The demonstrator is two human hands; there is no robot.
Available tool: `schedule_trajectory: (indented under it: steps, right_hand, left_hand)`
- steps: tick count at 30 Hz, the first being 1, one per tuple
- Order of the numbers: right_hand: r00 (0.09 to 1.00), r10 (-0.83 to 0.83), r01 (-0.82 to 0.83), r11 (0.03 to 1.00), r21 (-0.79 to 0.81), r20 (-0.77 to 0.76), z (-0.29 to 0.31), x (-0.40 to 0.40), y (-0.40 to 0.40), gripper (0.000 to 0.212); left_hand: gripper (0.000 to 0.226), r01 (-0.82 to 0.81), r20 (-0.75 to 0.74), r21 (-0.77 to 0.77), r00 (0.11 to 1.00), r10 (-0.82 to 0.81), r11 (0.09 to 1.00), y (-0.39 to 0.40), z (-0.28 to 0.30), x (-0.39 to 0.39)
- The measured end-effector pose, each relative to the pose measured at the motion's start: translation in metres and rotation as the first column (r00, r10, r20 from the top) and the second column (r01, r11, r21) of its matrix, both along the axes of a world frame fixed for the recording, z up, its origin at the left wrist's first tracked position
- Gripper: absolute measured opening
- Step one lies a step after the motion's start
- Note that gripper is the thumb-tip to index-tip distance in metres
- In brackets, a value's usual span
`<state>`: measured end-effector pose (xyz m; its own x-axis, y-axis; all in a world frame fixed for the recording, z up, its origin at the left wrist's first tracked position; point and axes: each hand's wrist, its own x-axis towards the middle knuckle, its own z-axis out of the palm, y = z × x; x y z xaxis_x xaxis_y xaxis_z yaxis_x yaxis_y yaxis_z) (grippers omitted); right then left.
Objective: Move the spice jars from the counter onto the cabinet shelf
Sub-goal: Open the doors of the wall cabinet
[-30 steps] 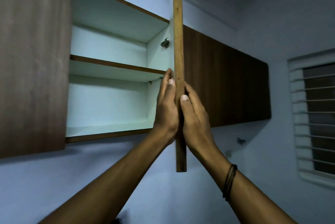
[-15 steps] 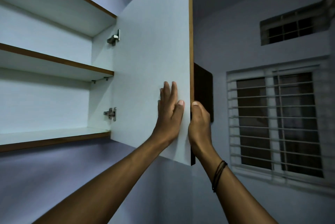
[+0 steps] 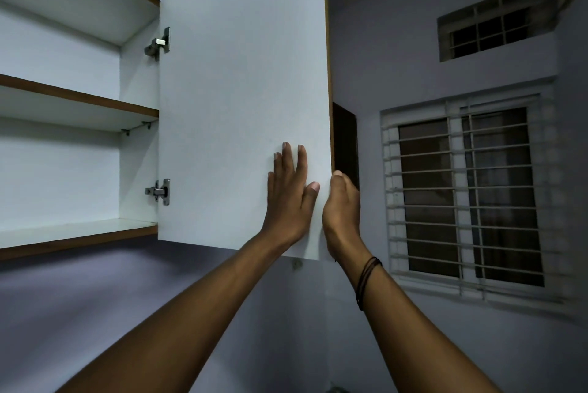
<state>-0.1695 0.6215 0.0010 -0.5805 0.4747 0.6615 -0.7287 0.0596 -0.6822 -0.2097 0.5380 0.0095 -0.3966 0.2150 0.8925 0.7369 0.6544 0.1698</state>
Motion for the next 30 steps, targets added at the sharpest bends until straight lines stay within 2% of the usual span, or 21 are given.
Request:
schedule_trajectory:
  steps: [5, 8, 11, 13, 15, 20, 25, 28, 30]
  right_hand:
    - [1.0, 0.01, -0.01, 1.0, 0.003, -0.021, 0.0, 0.002, -0.003, 0.037]
    - [0.999, -0.046, 0.046, 0.999, 0.015, -0.025, -0.001, 0.006, -0.008, 0.036]
    - [0.971, -0.231, 0.235, 0.97, 0.069, -0.064, -0.004, 0.013, -0.018, 0.035]
    - [0.908, -0.39, 0.409, 0.903, 0.129, -0.153, -0.003, 0.021, -0.031, 0.047]
    - [0.846, -0.461, 0.52, 0.824, 0.224, -0.269, 0.0, 0.029, -0.049, 0.052]
    - [0.871, -0.262, 0.434, 0.806, 0.402, -0.416, 0.008, 0.044, -0.117, 0.05]
    - [0.874, -0.057, 0.342, 0.777, 0.528, -0.482, 0.01, 0.048, -0.2, 0.048]
    - [0.882, 0.057, 0.265, 0.759, 0.594, -0.467, 0.008, 0.045, -0.257, 0.05]
    - [0.889, 0.131, 0.206, 0.743, 0.637, -0.439, 0.006, 0.042, -0.296, 0.052]
  left_hand:
    - [0.067, 0.011, -0.012, -0.009, 1.0, -0.011, 1.0, -0.006, 0.0, 0.001]
    - [0.067, 0.043, 0.011, -0.022, 0.999, -0.043, 0.999, -0.013, 0.001, 0.008]
    - [0.064, 0.112, 0.063, -0.016, 0.992, -0.111, 0.994, -0.025, 0.003, 0.016]
    - [0.063, 0.146, 0.107, 0.021, 0.983, -0.147, 0.989, -0.037, 0.006, 0.025]
    - [0.061, 0.173, 0.12, 0.057, 0.977, -0.179, 0.983, -0.055, 0.008, 0.034]
    - [0.057, 0.126, 0.036, 0.072, 0.991, -0.128, 0.989, -0.124, 0.011, 0.055]
    - [0.057, 0.057, -0.001, 0.1, 0.998, -0.057, 0.993, -0.215, 0.009, 0.085]
    - [0.056, -0.173, -0.066, 0.016, 0.983, 0.174, 0.985, -0.281, 0.008, 0.099]
    - [0.058, -0.375, -0.089, -0.011, 0.924, 0.373, 0.927, -0.326, 0.011, 0.108]
